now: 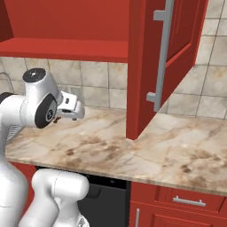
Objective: Close all open cabinet doors.
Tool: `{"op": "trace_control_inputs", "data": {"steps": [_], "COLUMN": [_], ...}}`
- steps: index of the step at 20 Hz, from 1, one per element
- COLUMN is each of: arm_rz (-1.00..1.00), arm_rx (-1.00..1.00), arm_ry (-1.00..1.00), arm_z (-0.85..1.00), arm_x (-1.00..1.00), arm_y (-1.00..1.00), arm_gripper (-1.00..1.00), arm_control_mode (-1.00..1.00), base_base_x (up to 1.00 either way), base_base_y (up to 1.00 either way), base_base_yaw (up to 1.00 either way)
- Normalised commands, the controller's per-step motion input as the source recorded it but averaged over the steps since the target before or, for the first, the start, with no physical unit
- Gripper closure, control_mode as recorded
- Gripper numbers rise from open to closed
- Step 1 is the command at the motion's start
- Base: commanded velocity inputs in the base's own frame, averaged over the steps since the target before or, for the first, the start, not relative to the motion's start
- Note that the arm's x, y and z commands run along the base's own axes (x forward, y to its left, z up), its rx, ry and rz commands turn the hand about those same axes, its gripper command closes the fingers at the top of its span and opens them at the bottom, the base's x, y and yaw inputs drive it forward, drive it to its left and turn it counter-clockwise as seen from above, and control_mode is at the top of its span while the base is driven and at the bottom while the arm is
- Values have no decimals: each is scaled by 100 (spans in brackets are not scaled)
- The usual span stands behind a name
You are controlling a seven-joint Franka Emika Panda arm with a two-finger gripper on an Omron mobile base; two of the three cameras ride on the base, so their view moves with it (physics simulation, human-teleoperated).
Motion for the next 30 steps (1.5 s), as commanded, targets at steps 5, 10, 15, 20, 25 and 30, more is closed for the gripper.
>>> {"op": "trace_control_inputs", "data": {"steps": [5, 10, 15, 20, 25, 30], "arm_rz": [0, 0, 0, -1, -8, -11], "arm_rx": [-4, 0, 0, -7, -9, -5], "arm_ry": [-21, -25, -22, -26, -28, -27], "arm_z": [0, 0, 0, 0, 0, -3], "arm_x": [-32, -49, -47, -46, -60, -71], "arm_y": [-18, -59, -53, -27, -12, -12], "arm_gripper": [-100, -100, -100, -100, -100, -100], "arm_control_mode": [-100, -100, -100, -100, -100, -100], "base_base_x": [0, 0, 0, 0, 0, 0], "base_base_y": [0, 0, 0, 0, 0, 0], "base_base_yaw": [0, 0, 0, 0, 0, 0]}}
